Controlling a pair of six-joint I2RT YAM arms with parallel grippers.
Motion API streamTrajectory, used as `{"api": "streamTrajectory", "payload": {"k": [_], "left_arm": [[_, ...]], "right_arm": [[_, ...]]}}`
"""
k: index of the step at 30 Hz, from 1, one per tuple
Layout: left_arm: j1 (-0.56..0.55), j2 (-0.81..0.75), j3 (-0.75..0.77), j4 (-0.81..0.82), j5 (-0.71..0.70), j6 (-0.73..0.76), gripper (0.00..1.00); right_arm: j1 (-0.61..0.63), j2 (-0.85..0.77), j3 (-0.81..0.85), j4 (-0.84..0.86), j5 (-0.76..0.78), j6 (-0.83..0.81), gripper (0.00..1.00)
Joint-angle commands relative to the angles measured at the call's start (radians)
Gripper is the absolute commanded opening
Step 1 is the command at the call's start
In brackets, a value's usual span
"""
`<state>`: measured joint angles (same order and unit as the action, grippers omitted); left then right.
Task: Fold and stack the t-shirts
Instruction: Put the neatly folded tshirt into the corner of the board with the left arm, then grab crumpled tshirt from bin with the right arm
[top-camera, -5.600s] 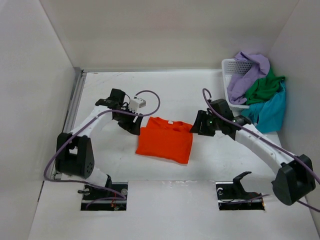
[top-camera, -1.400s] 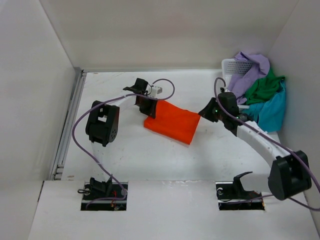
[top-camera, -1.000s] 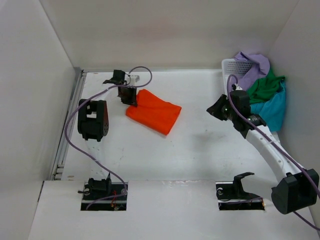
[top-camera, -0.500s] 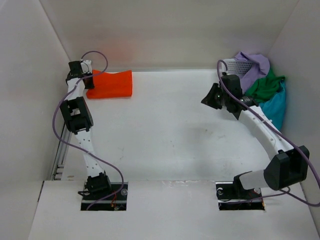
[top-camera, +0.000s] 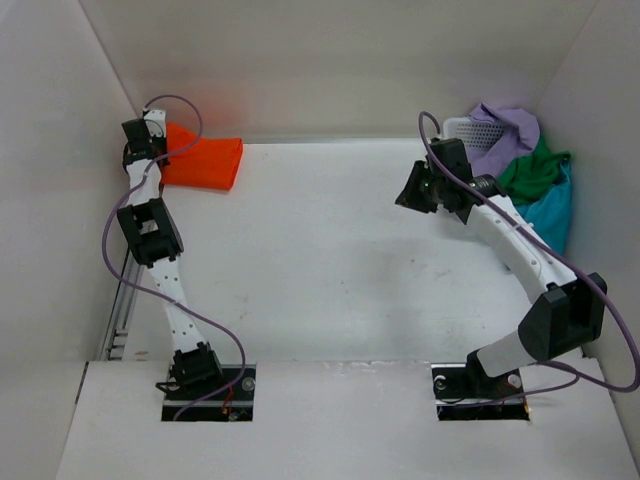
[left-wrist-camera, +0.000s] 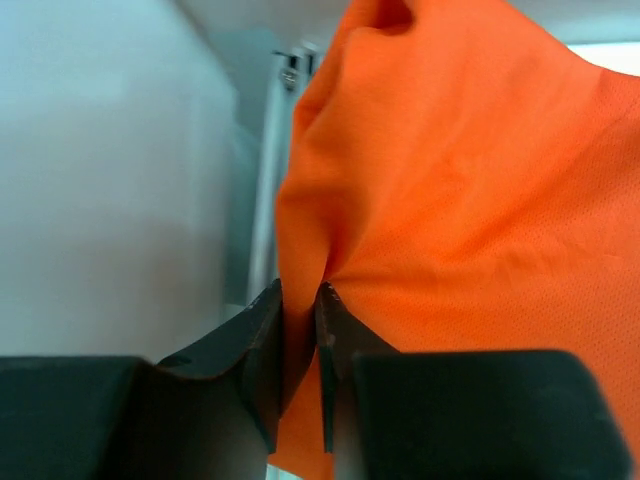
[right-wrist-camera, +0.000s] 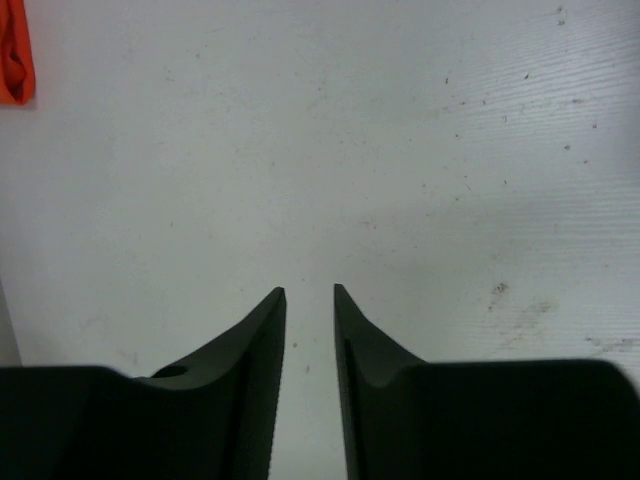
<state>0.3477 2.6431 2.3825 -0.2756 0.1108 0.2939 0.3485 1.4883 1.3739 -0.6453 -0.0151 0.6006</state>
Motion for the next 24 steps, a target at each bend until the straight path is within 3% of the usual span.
{"api": "streamTrajectory", "payload": {"k": [1,4,6,11,17,24], "left_arm": [[0.009,-0.050,0.006,0.076,-0.022,0.036,0.22],[0.007,-0.096,-0.035,0.088,-0.062,0.053,0.50],[0.007,-0.129,-0.039,0.073,-0.129,0.071,0.61],[0.012,-0.296,-0.114,0.090,-0.240,0.106,0.67],[-0.025,-0.458,-0.225,0.075,-0.214,0.116,0.72],[-0.101,-0.620,-0.485,0.024,-0.198,0.083,0.74]], "right_arm": [[-0.004,-0.010,0.053,-0.013,0.044,-0.024,0.39],[-0.050,-0.019,0.079,-0.037,0.092,-0.038,0.48],[-0.101,-0.019,0.120,-0.088,0.159,-0.045,0.55],[-0.278,0.061,0.276,-0.166,0.374,-0.145,0.63],[-0.441,0.277,0.442,-0.129,0.409,-0.205,0.69],[-0.510,0.564,0.658,-0.065,0.434,-0.200,0.74]]}}
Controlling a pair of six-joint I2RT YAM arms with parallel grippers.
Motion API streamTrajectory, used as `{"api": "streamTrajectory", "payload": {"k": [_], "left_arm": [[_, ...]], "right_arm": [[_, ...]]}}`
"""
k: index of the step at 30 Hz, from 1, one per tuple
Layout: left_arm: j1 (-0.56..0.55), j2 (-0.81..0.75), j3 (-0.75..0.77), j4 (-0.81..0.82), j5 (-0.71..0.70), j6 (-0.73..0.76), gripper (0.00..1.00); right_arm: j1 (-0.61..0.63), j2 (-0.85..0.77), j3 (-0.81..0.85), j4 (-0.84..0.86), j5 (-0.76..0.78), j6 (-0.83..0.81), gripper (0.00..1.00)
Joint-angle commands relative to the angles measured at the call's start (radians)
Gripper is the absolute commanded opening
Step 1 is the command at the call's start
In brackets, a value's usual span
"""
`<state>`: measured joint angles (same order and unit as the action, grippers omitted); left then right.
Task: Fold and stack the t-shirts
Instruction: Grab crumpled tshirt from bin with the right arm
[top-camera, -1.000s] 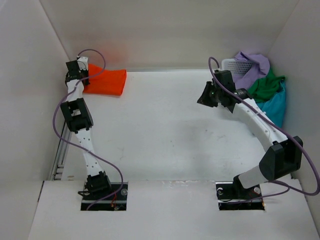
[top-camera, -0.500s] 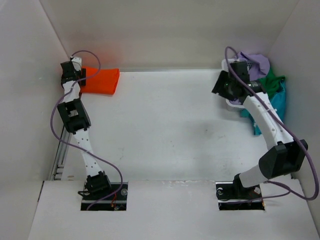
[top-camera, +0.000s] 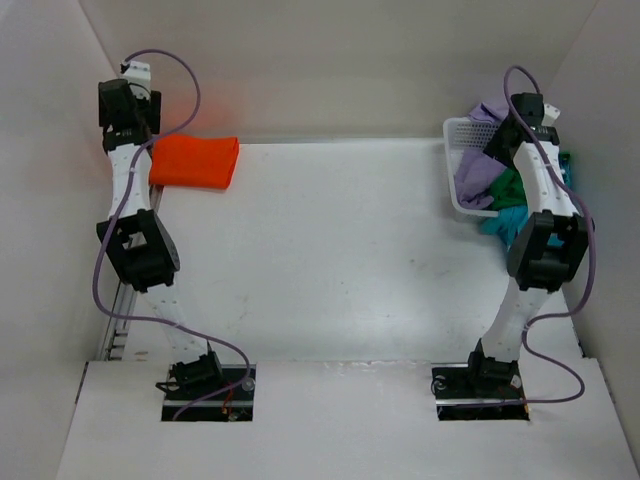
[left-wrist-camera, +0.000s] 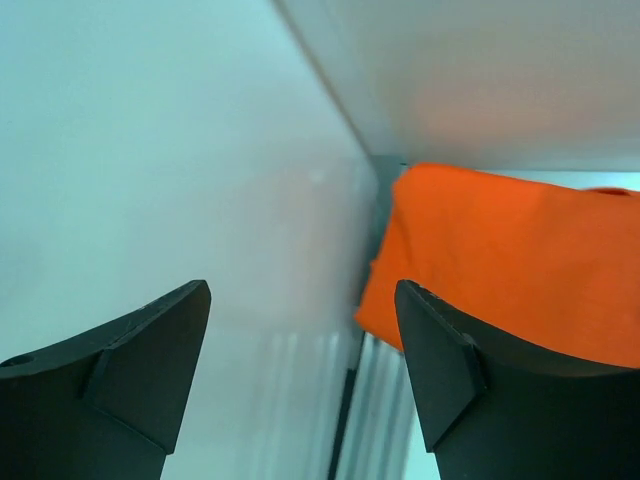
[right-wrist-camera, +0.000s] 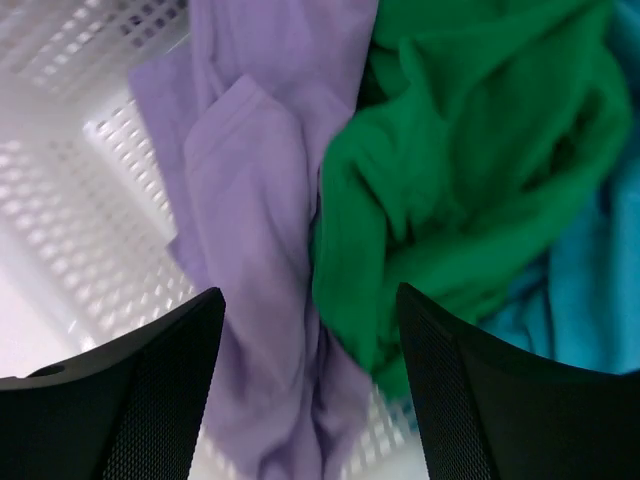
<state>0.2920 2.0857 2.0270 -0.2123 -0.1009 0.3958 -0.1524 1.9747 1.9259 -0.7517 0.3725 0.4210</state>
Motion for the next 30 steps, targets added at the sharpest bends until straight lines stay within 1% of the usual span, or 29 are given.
{"api": "streamTrajectory", "payload": {"k": [1,4,6,7,8,9,10,11,14,16,17,20,23,24,25,26,28,29,30], "left_arm": [[-0.058,-0.078,-0.158,-0.053,0.024,-0.012,0.74],[-0.107,-0.136,-0.276,-0.090,0.033,0.001,0.74],[-0.133,-0.160,-0.319,-0.113,0.032,0.000,0.74],[-0.142,-0.170,-0.330,-0.127,0.030,-0.002,0.73],[-0.150,-0.179,-0.338,-0.139,0.030,-0.005,0.73],[-0.155,-0.184,-0.340,-0.144,0.029,-0.006,0.73],[-0.159,-0.190,-0.340,-0.153,0.027,-0.011,0.73],[-0.162,-0.194,-0.338,-0.160,0.024,-0.011,0.73],[-0.170,-0.205,-0.335,-0.177,0.023,-0.012,0.73],[-0.187,-0.225,-0.350,-0.196,0.023,-0.018,0.73],[-0.193,-0.234,-0.364,-0.197,0.024,-0.021,0.74],[-0.219,-0.275,-0.418,-0.196,0.029,-0.023,0.74],[-0.236,-0.321,-0.458,-0.188,0.032,-0.026,0.75],[-0.238,-0.326,-0.459,-0.188,0.032,-0.026,0.75],[-0.242,-0.344,-0.468,-0.188,0.032,-0.031,0.75],[-0.244,-0.352,-0.473,-0.188,0.035,-0.031,0.75],[-0.244,-0.369,-0.476,-0.188,0.036,-0.032,0.76],[-0.244,-0.381,-0.478,-0.187,0.036,-0.037,0.76],[-0.242,-0.389,-0.481,-0.187,0.038,-0.041,0.76]], "right_arm": [[-0.013,0.091,0.113,0.049,0.055,-0.024,0.74],[-0.032,0.150,0.116,0.080,0.098,-0.021,0.73],[-0.045,0.196,0.127,0.075,0.095,-0.021,0.68],[-0.051,0.213,0.127,0.069,0.089,-0.018,0.59],[-0.055,0.216,0.117,0.068,0.088,-0.010,0.41],[-0.055,0.208,0.104,0.074,0.092,-0.005,0.30],[-0.055,0.187,0.081,0.090,0.101,0.001,0.13],[-0.051,0.147,0.047,0.122,0.126,-0.010,0.00],[-0.045,0.072,0.007,0.169,0.187,-0.051,0.00],[-0.007,-0.060,-0.062,0.248,0.244,-0.103,0.00],[0.004,-0.095,-0.080,0.273,0.252,-0.114,0.00],[0.064,-0.273,-0.154,0.391,0.278,-0.177,0.00],[0.153,-0.457,-0.188,0.526,0.322,-0.278,0.00],[0.164,-0.474,-0.188,0.540,0.328,-0.289,0.00],[0.237,-0.556,-0.176,0.605,0.345,-0.353,0.00],[0.272,-0.589,-0.166,0.635,0.350,-0.381,0.00],[0.384,-0.661,-0.134,0.710,0.353,-0.450,0.00],[0.479,-0.694,-0.098,0.757,0.355,-0.503,0.00],[0.548,-0.706,-0.069,0.781,0.356,-0.536,0.00]]}}
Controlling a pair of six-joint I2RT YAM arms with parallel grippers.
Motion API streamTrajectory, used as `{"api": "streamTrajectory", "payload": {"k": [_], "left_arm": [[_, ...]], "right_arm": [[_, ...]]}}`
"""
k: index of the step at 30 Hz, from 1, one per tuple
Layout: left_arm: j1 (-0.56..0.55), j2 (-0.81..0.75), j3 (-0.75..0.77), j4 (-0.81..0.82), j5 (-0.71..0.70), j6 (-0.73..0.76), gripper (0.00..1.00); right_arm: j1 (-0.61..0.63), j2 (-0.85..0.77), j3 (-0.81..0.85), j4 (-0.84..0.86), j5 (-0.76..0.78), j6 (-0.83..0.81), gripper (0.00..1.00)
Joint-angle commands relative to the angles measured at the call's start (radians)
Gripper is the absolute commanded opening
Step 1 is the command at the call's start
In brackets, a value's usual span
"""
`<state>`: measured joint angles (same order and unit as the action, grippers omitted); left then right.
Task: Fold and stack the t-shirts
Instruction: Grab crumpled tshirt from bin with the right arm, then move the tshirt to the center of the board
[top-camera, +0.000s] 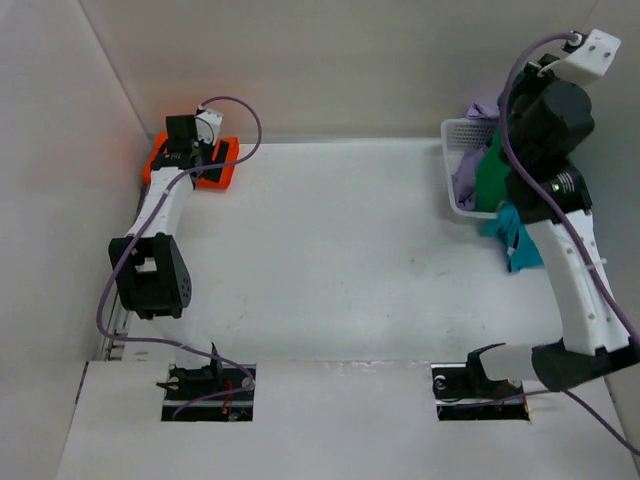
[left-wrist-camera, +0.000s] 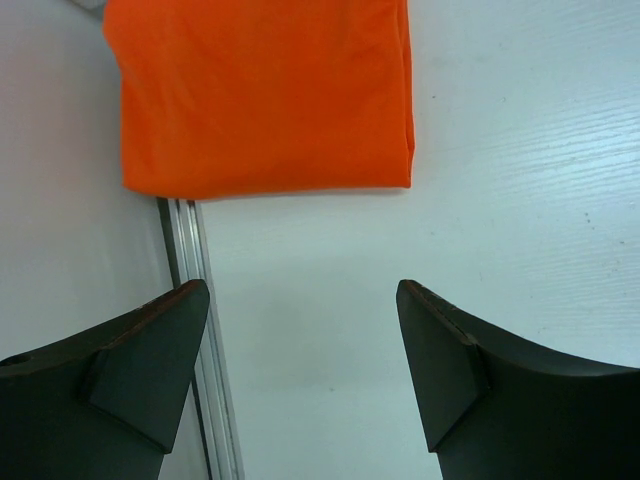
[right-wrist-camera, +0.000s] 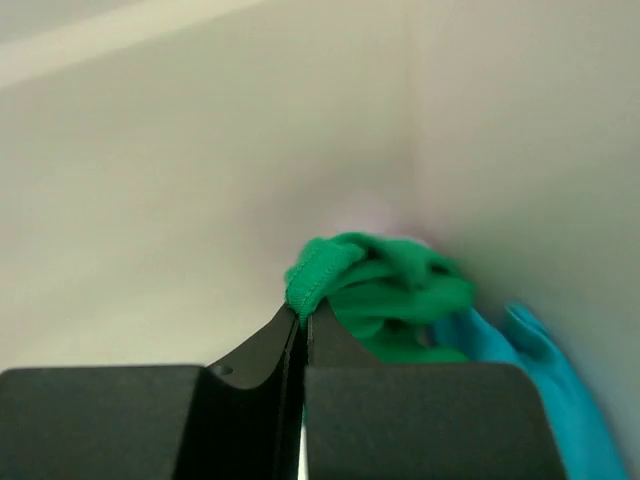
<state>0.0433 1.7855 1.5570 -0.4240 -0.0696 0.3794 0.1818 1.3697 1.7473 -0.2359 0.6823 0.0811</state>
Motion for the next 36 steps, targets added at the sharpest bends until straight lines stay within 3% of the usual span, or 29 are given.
{"api": "streamTrajectory", "payload": {"k": [1,6,10,14,18,21,24,26,28,33,36], "left_arm": [[0.007,-0.092,-0.011,0.027,0.007,-0.025,0.76],[0.030,-0.133,-0.025,0.031,0.019,-0.040,0.77],[0.051,-0.155,-0.029,0.033,0.037,-0.053,0.78],[0.069,-0.169,-0.034,0.033,0.050,-0.057,0.78],[0.086,-0.178,-0.035,0.034,0.057,-0.065,0.79],[0.088,-0.182,-0.035,0.034,0.060,-0.066,0.79],[0.083,-0.189,-0.040,0.034,0.067,-0.066,0.79],[0.071,-0.195,-0.041,0.025,0.080,-0.066,0.79],[0.048,-0.210,-0.054,0.004,0.103,-0.057,0.79],[0.004,-0.265,-0.118,-0.136,0.206,0.003,0.79],[-0.019,-0.313,-0.205,-0.231,0.277,0.010,0.77]], "right_arm": [[0.288,-0.107,0.141,0.285,0.046,-0.226,0.00],[0.717,-0.083,0.296,0.421,-0.022,-0.328,0.00],[0.882,-0.029,0.342,0.494,-0.092,-0.342,0.00],[0.828,-0.015,0.252,0.489,-0.053,-0.291,0.00],[0.619,-0.052,-0.042,0.430,-0.099,-0.002,0.01],[0.502,-0.041,-0.133,0.374,-0.176,0.153,0.06],[0.304,0.047,-0.222,0.305,-0.346,0.307,0.32],[0.194,0.151,-0.214,0.232,-0.430,0.327,0.58],[0.134,0.235,-0.151,0.062,-0.489,0.327,0.66],[0.300,0.140,-0.288,-0.084,-0.475,0.330,0.77],[0.458,0.066,-0.467,-0.189,-0.426,0.464,0.78]]}}
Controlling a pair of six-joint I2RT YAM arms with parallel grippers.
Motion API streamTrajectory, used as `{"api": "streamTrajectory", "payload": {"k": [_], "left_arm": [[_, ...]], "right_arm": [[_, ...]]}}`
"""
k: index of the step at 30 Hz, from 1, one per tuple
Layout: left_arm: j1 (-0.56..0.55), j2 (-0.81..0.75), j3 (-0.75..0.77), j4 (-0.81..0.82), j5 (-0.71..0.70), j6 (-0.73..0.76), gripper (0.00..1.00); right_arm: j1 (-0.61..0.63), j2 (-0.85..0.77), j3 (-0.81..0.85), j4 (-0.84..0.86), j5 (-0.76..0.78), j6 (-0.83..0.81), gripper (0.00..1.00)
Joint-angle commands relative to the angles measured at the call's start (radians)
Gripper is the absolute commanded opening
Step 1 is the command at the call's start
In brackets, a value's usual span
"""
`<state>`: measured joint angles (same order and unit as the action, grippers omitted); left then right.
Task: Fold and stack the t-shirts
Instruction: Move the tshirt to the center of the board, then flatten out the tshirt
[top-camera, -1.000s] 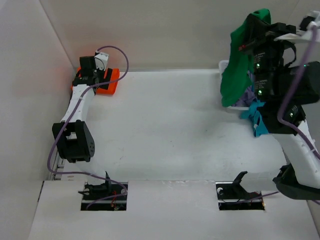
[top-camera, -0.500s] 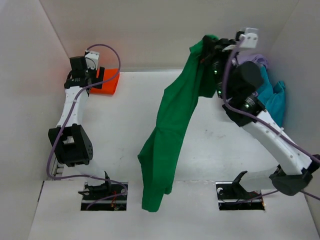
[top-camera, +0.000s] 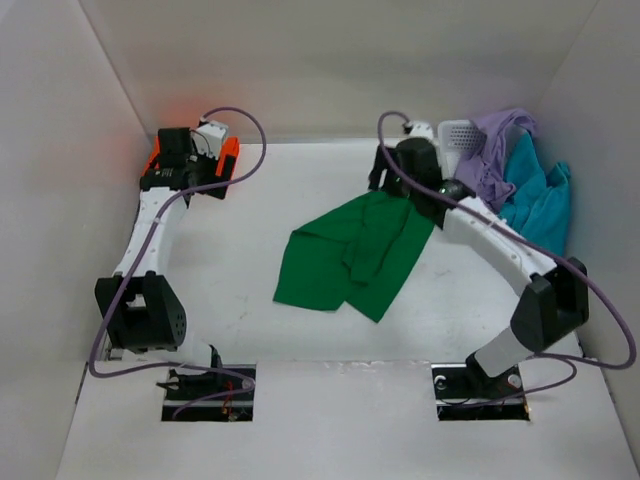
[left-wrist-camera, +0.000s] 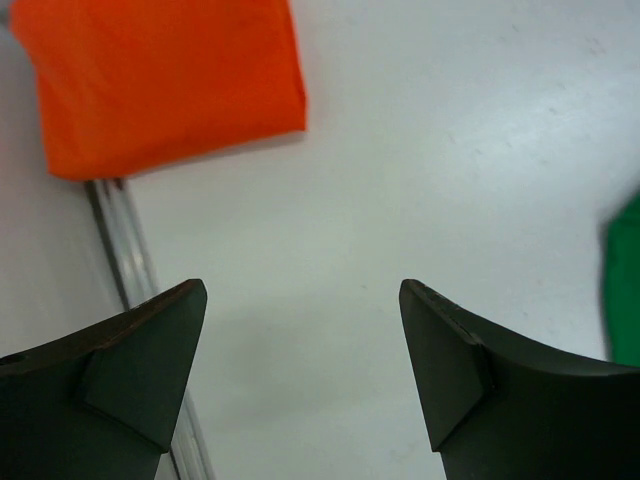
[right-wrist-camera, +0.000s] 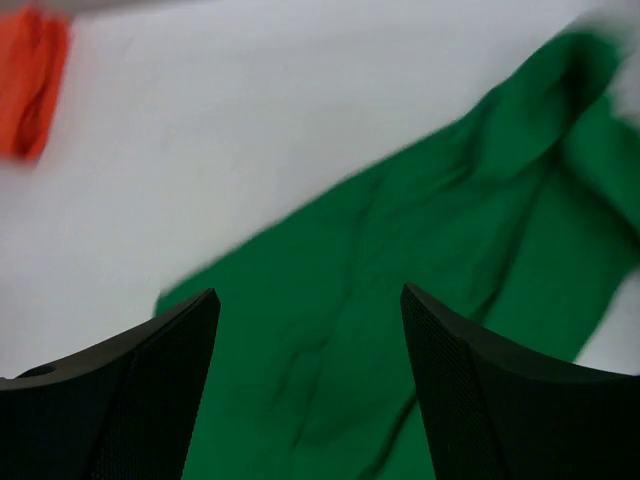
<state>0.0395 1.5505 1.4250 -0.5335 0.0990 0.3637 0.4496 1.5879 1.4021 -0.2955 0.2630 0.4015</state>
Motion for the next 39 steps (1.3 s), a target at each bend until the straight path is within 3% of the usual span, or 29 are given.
{"api": "streamTrajectory", "payload": {"k": [1,4,9,14,20,24,26,28,30,36,39], "left_arm": [[-0.038,-0.098,-0.133,-0.166,0.140,0.027,0.76],[-0.101,-0.109,-0.233,-0.221,0.163,0.032,0.74],[-0.264,-0.049,-0.391,-0.214,0.188,-0.005,0.68],[-0.359,0.032,-0.410,-0.131,0.238,-0.116,0.67],[-0.407,0.154,-0.420,-0.128,0.232,-0.150,0.65],[-0.431,0.233,-0.417,-0.111,0.246,-0.169,0.62],[-0.465,0.267,-0.414,-0.117,0.271,-0.174,0.52],[-0.494,0.302,-0.417,-0.120,0.291,-0.172,0.18],[-0.479,0.306,-0.414,-0.114,0.292,-0.183,0.02],[-0.373,0.224,-0.433,-0.077,0.312,-0.212,0.00],[-0.288,0.143,-0.388,-0.053,0.249,-0.215,0.00]], "right_arm": [[0.233,-0.167,-0.187,-0.157,0.010,0.198,0.77],[0.336,-0.174,-0.334,-0.151,0.022,0.334,0.73],[0.410,-0.057,-0.391,-0.074,0.013,0.390,0.69],[0.410,0.030,-0.388,-0.036,0.022,0.392,0.59],[0.401,0.115,-0.380,-0.025,0.021,0.384,0.52],[0.390,0.158,-0.388,-0.030,0.022,0.407,0.42],[0.381,0.168,-0.396,-0.024,0.019,0.416,0.35],[0.363,0.167,-0.405,-0.024,0.018,0.431,0.13],[0.344,0.132,-0.420,-0.022,0.021,0.447,0.00],[0.295,-0.035,-0.437,-0.025,0.022,0.451,0.00],[0.245,-0.132,-0.427,-0.028,0.018,0.438,0.00]]}}
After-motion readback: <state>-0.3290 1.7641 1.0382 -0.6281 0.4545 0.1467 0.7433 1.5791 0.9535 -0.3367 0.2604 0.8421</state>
